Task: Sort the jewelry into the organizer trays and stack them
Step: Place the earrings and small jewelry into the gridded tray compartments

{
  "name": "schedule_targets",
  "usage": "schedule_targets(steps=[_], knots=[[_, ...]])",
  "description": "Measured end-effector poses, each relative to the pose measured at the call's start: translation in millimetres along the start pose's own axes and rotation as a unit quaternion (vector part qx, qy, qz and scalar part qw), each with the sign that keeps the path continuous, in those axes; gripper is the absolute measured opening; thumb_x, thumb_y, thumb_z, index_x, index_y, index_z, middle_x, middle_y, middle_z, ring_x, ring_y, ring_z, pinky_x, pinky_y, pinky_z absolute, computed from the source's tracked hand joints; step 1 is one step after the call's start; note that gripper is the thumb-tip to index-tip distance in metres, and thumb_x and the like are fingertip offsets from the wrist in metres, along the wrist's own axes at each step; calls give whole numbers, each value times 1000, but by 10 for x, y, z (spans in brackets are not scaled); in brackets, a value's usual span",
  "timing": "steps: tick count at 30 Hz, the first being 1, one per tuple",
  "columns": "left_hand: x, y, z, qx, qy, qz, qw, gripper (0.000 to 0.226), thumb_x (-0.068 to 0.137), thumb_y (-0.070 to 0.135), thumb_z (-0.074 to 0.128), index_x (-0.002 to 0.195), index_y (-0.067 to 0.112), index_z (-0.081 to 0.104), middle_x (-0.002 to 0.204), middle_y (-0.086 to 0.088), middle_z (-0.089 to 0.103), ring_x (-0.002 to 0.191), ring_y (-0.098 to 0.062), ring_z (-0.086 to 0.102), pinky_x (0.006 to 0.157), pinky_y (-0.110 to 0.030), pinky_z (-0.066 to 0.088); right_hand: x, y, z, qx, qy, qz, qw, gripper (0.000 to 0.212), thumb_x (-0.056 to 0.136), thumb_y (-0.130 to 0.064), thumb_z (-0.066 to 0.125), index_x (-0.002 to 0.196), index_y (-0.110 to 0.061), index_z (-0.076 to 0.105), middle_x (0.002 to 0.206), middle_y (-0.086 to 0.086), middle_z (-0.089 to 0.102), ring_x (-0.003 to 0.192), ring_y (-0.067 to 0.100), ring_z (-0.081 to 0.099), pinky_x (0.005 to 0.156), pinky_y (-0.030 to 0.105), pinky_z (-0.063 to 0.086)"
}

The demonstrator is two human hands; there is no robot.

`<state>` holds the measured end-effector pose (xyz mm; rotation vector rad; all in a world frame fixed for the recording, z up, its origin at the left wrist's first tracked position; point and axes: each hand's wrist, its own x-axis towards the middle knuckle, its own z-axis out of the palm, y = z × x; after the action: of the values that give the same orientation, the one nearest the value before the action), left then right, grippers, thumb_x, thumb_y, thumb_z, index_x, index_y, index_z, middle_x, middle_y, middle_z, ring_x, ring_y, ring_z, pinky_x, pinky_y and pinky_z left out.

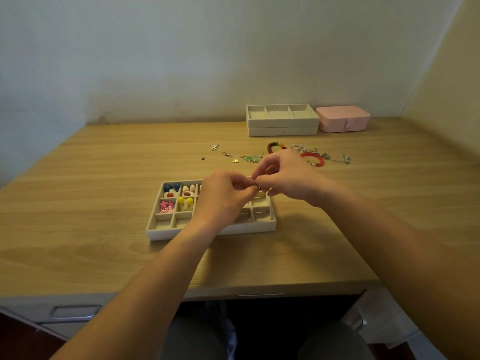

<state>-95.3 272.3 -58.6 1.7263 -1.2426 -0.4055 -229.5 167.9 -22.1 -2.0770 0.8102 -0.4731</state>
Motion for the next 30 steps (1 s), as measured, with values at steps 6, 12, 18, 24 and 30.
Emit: schedule_targets(steps=[6,12,18,24,30], knots=[[29,-13,-64,12,-64,-18,998,13,89,27,74,101,24,80,88,9,76,87,-5,68,84,-33,58,-4,30,15,-76,-28,-31,996,11,91,-13,68,93,-23,72,89,-3,73,84,11,68,71,28,58],[96,-62,-158,55,-47,-20,997,16,92,32,69,100,23,80,87,9,75,87,-6,67,77,-29,52,54,91,55,-135,-34,-49,989,13,90,-12,69,89,-24,73,88,-6,71,82,9,67,68,21,54],[162,-65,-247,49,-51,-32,997,16,92,31,67,99,23,79,92,9,75,94,-7,66,87,-32,52,109,150,109,-202,-64,-47,976,13,93,-15,68,97,-27,72,91,-11,68,86,5,64,71,18,50],[190,-69,-269,58,-48,-27,997,14,93,30,67,98,23,78,92,8,75,94,-8,65,82,-30,49,111,171,103,-221,-90,-54,970,15,95,-15,68,100,-27,74,95,-11,67,90,5,63,75,20,53],[193,-129,-241,146,-33,-12,989,20,95,33,63,110,25,74,105,8,71,99,-10,63,83,-29,49,125,168,74,-225,-108,-54,967,15,95,-15,68,101,-28,74,97,-10,69,92,5,63,80,23,56]])
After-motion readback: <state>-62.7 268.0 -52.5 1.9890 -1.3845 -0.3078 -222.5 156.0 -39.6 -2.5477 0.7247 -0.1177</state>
